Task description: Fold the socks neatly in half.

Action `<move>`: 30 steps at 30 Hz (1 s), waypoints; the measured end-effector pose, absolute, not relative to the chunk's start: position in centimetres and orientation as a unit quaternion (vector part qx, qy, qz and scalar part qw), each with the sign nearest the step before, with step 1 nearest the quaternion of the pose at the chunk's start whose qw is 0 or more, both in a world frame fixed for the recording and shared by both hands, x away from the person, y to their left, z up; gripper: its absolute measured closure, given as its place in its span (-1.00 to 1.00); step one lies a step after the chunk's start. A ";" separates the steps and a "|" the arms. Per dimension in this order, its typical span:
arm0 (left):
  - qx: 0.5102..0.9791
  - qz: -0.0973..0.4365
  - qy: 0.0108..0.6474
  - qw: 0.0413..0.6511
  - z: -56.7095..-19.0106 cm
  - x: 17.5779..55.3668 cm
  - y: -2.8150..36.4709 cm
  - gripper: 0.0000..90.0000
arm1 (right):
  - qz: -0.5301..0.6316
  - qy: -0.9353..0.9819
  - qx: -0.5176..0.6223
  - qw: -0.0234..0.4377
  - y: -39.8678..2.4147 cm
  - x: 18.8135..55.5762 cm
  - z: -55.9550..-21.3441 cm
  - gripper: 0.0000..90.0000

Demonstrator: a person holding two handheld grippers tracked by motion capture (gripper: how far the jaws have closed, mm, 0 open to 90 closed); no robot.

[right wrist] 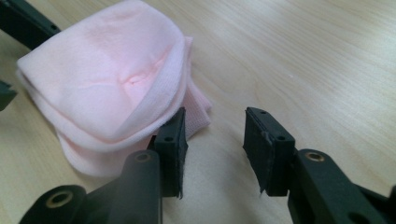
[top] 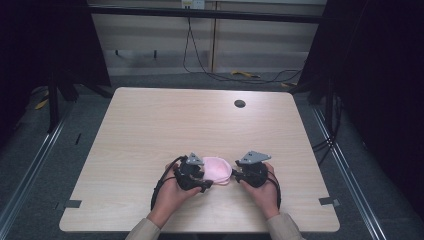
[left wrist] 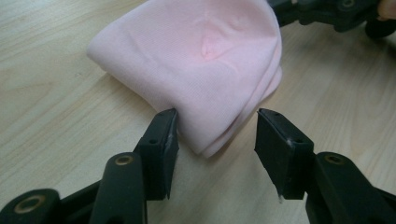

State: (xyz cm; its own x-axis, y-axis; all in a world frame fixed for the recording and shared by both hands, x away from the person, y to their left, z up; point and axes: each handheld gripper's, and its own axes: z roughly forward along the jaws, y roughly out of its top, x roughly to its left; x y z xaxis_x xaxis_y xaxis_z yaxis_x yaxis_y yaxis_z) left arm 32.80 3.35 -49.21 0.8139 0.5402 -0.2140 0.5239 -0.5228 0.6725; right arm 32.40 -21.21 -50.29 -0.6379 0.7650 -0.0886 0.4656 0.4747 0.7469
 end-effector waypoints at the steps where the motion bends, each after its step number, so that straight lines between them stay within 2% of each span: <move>1: 0.875 0.006 0.300 0.381 -49.2 32.7 3.4 0.09 | 0.354 0.831 0.372 0.212 -21.2 32.5 -50.3 0.29; 6: 0.873 0.018 0.297 0.386 -49.0 32.4 4.2 0.07 | 0.354 0.829 0.378 0.212 -20.9 33.1 -50.3 0.24; 11: 0.873 0.065 0.301 0.378 -48.5 32.6 6.6 -0.18 | 0.356 0.830 0.373 0.211 -20.0 33.2 -50.4 0.24; 16: 0.869 0.092 0.306 0.378 -48.4 32.5 9.0 -0.35 | 0.357 0.834 0.364 0.212 -18.9 33.1 -50.4 0.21; 21: 0.859 0.113 0.322 0.382 -48.7 32.9 11.0 -0.44 | 0.354 0.832 0.370 0.215 -18.7 33.1 -50.4 -0.11; 28: 0.855 0.120 0.336 0.376 -49.6 33.1 12.5 -0.52 | 0.364 0.822 0.387 0.204 -21.0 32.6 -49.7 -0.37; 30: 0.855 0.121 0.334 0.378 -49.8 33.1 12.7 -0.55 | 0.369 0.822 0.390 0.191 -21.6 32.2 -49.6 -0.50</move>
